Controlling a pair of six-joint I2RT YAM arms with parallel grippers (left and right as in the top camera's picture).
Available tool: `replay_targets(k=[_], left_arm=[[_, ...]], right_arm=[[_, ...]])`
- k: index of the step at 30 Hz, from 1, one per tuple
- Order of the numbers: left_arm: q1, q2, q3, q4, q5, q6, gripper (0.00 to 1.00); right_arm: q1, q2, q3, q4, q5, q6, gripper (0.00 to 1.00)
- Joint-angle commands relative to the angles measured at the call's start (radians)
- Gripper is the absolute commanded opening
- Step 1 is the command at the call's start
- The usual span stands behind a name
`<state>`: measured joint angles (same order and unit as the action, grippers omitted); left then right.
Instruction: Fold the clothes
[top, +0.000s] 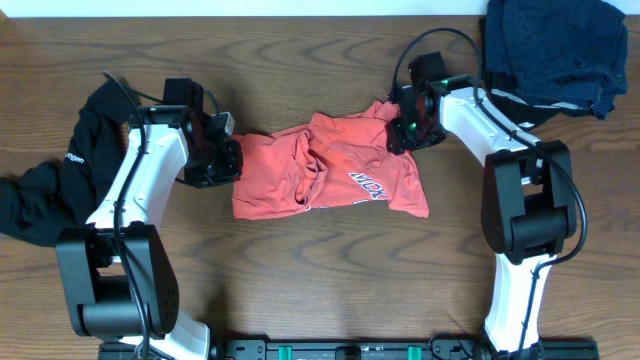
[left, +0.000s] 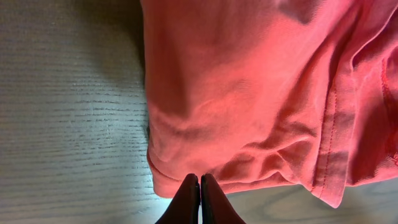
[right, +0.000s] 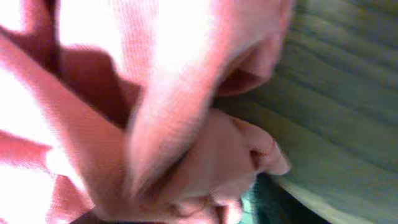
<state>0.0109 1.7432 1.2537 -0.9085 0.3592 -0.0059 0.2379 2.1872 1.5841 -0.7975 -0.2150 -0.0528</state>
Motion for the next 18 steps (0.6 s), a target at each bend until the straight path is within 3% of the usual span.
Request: replay_targets(k=[1, 4, 10, 14, 18], left_arm=[[-0.001, 0.011, -0.048, 0.025, -0.012, 0.038, 0.06], [-0.001, 0.015, -0.091, 0.094, 0.009, 0.04, 0.06], [0.005, 0.018, -0.162, 0.232, 0.046, 0.045, 0.06], [0.031, 0.018, -0.188, 0.267, 0.164, 0.09, 0.06], [0.069, 0.027, -0.22, 0.294, 0.177, 0.092, 0.06]], right_arm=[[0.027, 0.078, -0.029, -0.005, -0.055, 0.008, 0.27], [0.026, 0.078, -0.029, -0.003, -0.082, 0.008, 0.15], [0.024, 0.078, -0.029, -0.003, -0.086, 0.008, 0.11], [0.024, 0.078, -0.029, -0.003, -0.086, 0.008, 0.07], [0.024, 0.078, -0.029, -0.003, -0.097, 0.007, 0.01]])
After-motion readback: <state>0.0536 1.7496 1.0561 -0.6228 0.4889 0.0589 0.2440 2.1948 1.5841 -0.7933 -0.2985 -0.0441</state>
